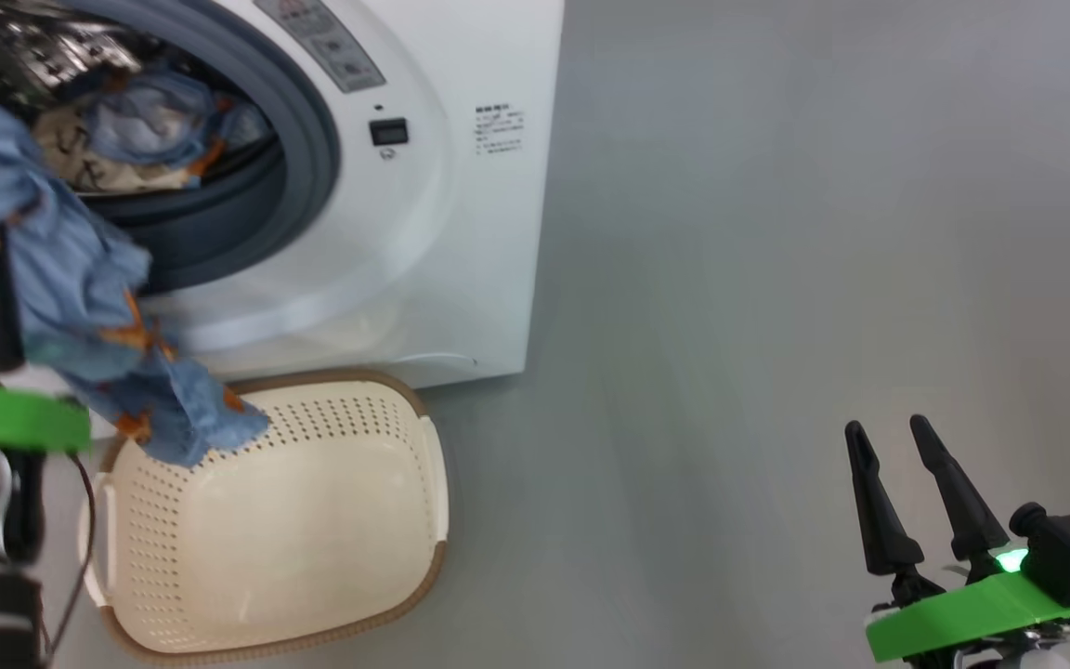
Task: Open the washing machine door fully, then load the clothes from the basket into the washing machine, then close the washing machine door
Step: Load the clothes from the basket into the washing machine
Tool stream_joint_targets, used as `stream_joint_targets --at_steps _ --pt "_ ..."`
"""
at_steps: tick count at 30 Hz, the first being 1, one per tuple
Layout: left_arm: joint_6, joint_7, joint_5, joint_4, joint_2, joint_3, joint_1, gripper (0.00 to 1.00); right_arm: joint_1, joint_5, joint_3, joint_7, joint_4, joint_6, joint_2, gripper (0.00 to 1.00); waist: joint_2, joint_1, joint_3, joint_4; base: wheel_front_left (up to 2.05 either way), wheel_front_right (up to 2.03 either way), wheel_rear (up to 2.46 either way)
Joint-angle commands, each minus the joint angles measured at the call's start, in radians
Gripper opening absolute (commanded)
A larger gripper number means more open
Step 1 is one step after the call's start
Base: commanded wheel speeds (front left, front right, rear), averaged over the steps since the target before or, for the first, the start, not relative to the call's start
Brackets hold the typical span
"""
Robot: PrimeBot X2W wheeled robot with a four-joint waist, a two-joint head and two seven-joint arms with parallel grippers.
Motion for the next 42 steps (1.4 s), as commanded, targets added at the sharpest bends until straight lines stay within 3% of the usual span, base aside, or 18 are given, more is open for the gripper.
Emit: stream_joint_targets --at_steps 1,23,36,42 --pt "0.002 -0.001 0.001 0.030 0.056 0.019 -0.085 0.00 -0.034 -0.010 0.026 -0.008 -0.026 0.007 -0.005 1.00 0.0000 -0.0002 0.049 -0.031 0.00 0.00 0.00" --pt "0.017 0.040 0.087 0.596 0.163 -0.083 -0.611 0.00 -0.144 -0.020 0.085 -0.008 -0.033 0.007 0.055 1.00 0.0000 -0.0002 0.235 -0.131 0.00 0.00 0.00" --pt "0.006 0.089 0.120 0.741 0.215 -0.158 -0.780 0.00 -0.178 -0.018 0.122 -0.008 -0.038 0.007 0.077 1.00 0.0000 -0.0002 0.316 -0.186 0.00 0.00 0.00" --pt "0.004 0.050 0.117 0.747 0.229 -0.174 -0.820 0.00 -0.179 -0.017 0.137 -0.008 -0.040 0.007 0.085 1.00 0.0000 -0.0002 0.329 -0.200 0.00 0.00 0.00"
